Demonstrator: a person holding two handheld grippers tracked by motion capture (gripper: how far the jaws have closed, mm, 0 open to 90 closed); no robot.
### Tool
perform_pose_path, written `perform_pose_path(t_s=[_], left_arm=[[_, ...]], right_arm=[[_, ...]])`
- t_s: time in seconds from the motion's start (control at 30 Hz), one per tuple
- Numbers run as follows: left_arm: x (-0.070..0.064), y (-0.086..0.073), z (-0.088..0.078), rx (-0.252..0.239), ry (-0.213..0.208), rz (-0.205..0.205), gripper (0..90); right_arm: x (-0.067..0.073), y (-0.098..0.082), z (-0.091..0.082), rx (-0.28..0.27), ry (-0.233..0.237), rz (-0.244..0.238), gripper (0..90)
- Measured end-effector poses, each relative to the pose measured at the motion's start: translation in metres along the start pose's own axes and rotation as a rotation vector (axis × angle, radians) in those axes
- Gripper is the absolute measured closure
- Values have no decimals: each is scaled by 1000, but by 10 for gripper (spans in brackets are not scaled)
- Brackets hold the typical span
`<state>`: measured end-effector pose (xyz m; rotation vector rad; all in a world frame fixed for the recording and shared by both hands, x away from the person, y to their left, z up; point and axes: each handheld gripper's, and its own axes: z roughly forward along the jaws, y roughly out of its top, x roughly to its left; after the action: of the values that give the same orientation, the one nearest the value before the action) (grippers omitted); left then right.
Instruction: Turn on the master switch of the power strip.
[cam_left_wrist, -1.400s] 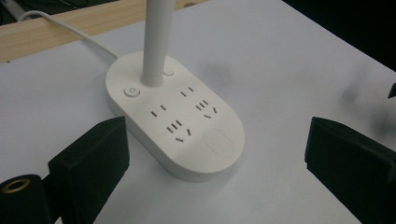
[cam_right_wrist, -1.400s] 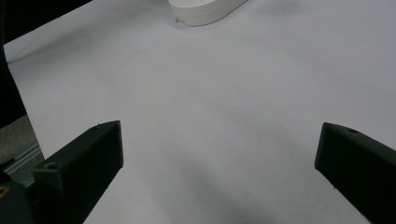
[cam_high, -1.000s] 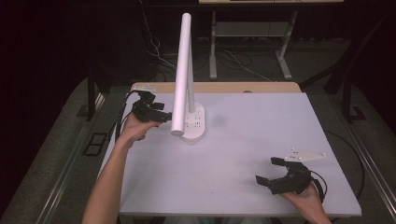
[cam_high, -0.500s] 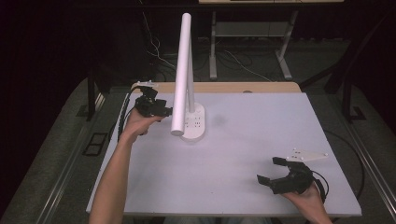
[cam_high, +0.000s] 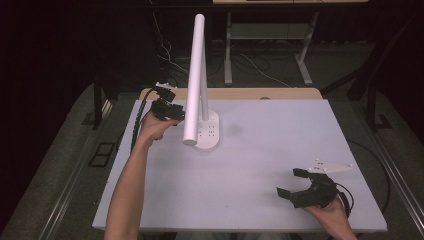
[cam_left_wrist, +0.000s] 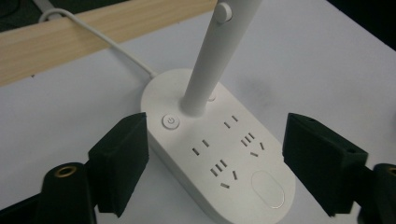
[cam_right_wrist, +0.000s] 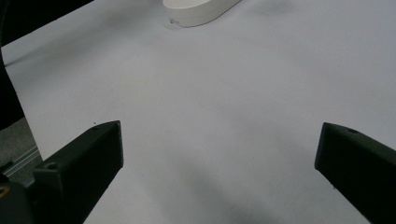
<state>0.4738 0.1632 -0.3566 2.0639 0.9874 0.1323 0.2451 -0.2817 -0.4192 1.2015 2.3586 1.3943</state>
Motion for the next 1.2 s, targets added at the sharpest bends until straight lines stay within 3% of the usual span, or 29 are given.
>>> perform_pose_path(t_s=[0.07, 0.23, 0.63, 0.93, 1.07, 1.2], left_arm=[[0, 2, 3, 19, -9, -21, 235], [2, 4, 12, 21, -9, -18, 323], [7, 2, 25, 46, 61, -32, 568], [15, 0, 31, 0, 88, -73, 768], [17, 0, 36, 1, 101, -65, 809], [17, -1, 42, -12, 108, -86, 865]], right_arm=[[0, 0, 0, 0, 0, -3, 5], [-1, 0, 0, -3, 0, -8, 5], [-1, -1, -1, -1, -4, -5, 5], [-1, -1, -1, -1, -5, -8, 5], [-1, -2, -2, -6, -5, -10, 5], [-2, -2, -3, -6, -6, -5, 5]])
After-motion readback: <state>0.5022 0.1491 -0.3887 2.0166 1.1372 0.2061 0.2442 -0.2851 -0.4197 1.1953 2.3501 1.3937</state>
